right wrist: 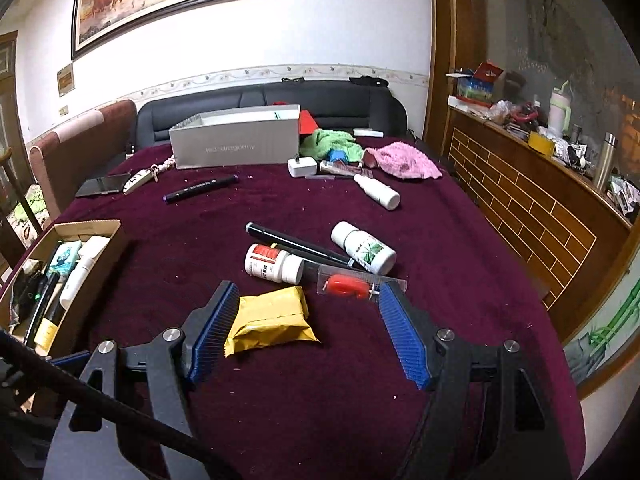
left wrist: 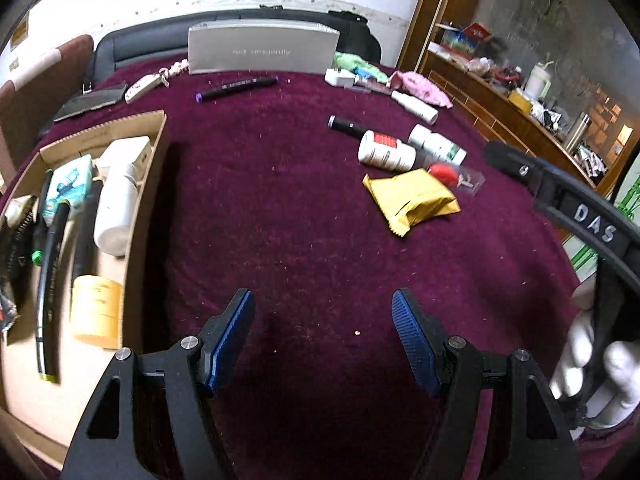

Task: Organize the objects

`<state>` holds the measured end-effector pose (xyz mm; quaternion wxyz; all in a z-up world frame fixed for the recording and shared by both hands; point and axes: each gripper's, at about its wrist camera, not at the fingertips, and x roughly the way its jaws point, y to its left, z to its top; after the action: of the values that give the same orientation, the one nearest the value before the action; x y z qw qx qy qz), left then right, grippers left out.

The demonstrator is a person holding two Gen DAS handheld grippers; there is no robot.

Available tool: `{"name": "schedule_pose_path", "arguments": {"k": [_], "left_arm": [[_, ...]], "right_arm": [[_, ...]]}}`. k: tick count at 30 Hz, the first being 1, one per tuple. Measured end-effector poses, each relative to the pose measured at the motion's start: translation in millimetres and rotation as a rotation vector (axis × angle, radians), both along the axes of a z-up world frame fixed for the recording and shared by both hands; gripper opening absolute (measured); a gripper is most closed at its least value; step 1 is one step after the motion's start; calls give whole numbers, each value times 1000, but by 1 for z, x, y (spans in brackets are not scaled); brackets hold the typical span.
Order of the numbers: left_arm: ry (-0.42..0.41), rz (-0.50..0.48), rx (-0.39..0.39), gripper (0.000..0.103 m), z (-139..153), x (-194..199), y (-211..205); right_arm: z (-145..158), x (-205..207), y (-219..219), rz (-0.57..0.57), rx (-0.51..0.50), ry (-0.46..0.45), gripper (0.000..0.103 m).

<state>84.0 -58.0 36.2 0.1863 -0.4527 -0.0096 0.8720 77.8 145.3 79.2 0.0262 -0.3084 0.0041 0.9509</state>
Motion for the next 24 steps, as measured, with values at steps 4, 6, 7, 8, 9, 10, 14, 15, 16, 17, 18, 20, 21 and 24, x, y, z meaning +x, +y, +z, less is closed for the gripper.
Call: {"name": "schedule_pose_path", "arguments": {"k": [4, 6, 7, 8, 9, 10, 14, 15, 16, 17, 18, 20, 21, 24], "left_arm": [[-31, 6, -8, 65, -13, -8, -1], [-40, 9, -1, 65, -17, -12, -4], [-40, 9, 7, 65, -17, -12, -5], [-40, 8, 11, 65, -17, -13, -5], [-40, 6, 15, 66, -17, -14, -6], [-40, -1, 22, 69, -18, -14, -6], [-41, -49, 3, 86, -19, -14, 2], [-41, -59, -8, 88, -19, -13, 5], [-42, -67, -18, 91, -20, -14, 7], [-44, -79, -32, 95, -20, -13, 10], [-45, -84, -38, 96, -20, -14, 12], [-48, -96, -53, 100, -21, -14, 16], [-50, -100, -59, 101, -22, -14, 17], [-48, -105, -98, 101, -23, -14, 23]], "right_arm": [[-4, -6, 3, 1, -9, -22, 72], [-4, -8, 4, 7, -17, -31, 72], [-3, -11, 6, 12, -24, -38, 72], [0, -15, 10, 23, -47, -50, 72], [3, -19, 16, 31, -77, -59, 72], [7, -24, 23, 41, -122, -70, 74], [7, -54, 52, 149, -418, -142, 79], [3, -63, 59, 173, -491, -158, 79], [-1, -70, 62, 185, -523, -165, 79], [-8, -80, 65, 186, -536, -173, 79], [-13, -84, 64, 185, -540, -179, 79], [-31, -95, 65, 231, -620, -208, 79], [-40, -99, 65, 261, -671, -219, 79], [-60, -107, 67, 285, -746, -246, 79]]}}
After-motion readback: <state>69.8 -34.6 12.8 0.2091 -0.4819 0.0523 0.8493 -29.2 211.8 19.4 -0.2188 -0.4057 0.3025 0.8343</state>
